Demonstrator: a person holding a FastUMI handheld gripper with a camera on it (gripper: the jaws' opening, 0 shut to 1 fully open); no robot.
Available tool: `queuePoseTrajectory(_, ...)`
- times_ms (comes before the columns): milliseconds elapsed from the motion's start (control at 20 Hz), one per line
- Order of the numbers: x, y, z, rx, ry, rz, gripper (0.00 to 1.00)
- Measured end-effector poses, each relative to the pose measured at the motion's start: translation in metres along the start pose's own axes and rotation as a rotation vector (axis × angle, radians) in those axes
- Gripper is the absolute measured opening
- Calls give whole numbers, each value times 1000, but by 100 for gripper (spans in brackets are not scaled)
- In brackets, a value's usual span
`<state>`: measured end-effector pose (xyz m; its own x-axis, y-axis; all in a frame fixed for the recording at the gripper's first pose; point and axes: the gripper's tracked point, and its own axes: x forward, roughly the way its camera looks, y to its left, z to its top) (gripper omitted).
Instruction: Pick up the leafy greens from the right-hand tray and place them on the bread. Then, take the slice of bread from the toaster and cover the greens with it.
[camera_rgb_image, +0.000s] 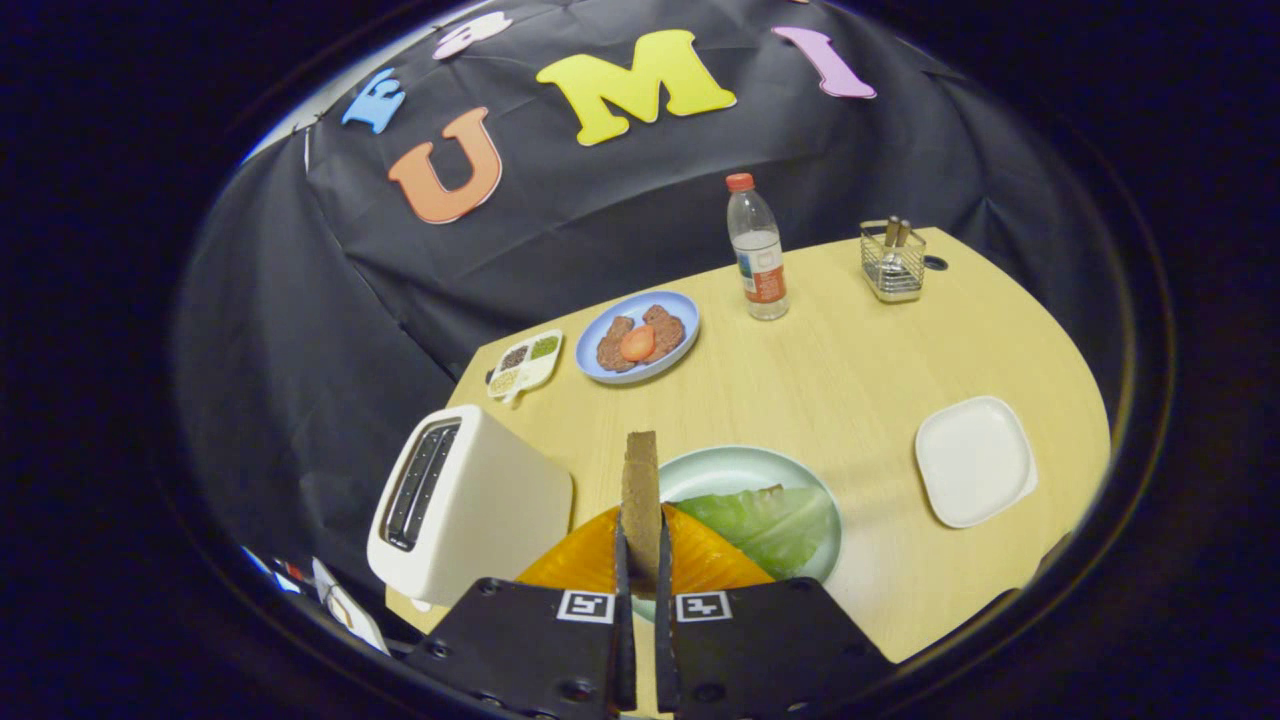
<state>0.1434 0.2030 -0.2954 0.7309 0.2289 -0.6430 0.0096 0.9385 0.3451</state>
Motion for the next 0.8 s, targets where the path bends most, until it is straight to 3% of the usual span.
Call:
queuePoseTrajectory(250,11,-18,-10,-37,33,-56,10)
queuePoseTrajectory(450,11,-32,-12,-69,48,-86,20)
queuePoseTrajectory(700,12,-46,-21,-99,95,-121,85)
queuePoseTrajectory(800,15,-53,-29,-117,125,-139,96)
